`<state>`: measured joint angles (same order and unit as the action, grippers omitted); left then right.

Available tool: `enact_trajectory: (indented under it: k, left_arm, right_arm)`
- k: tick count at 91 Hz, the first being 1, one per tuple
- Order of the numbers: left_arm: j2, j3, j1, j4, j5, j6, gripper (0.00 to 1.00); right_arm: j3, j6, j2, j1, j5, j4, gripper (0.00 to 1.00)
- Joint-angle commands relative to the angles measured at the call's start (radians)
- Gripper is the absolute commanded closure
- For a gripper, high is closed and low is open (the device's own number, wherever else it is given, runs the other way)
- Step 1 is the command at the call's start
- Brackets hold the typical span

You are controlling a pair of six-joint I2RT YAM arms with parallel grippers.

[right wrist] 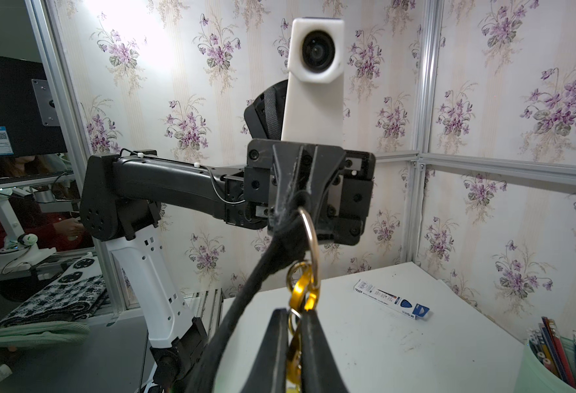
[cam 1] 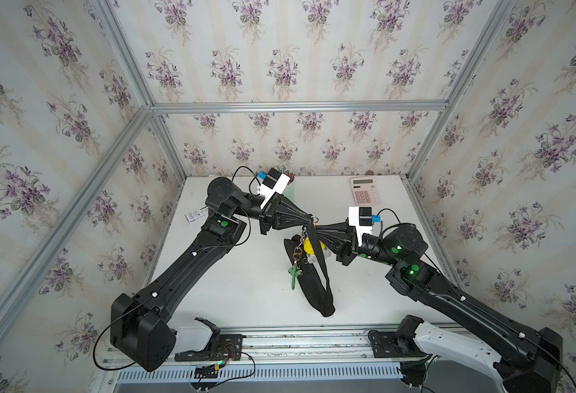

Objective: Remove the decoration from the bag
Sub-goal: Remove the decoration item from the bag.

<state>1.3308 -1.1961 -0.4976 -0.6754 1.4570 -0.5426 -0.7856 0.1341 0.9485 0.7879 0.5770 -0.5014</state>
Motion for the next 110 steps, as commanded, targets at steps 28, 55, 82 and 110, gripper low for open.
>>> enact_trajectory:
  k: [28, 55, 82, 110]
  left_arm:
    - [0.047, -0.016, 0.001, -0.278, 0.033, -0.221, 1.0]
    - [0.059, -0.021, -0.009, -0.301, 0.04, -0.241, 1.0]
    - [0.054, -0.016, -0.013, -0.314, 0.046, -0.249, 1.0]
    - [0.05, -0.011, -0.013, -0.314, 0.036, -0.239, 1.0]
  right_arm:
    - [0.023, -0.05, -0.055, 0.001, 0.017, 0.053, 0.56]
    - [-0.012, -0.05, -0.051, 0.0, -0.031, 0.114, 0.46]
    - [-0.016, 0.009, -0.022, 0.001, 0.004, 0.041, 0.44]
    - [-0.019, 0.039, -0.006, 0.0, -0.022, 0.01, 0.52]
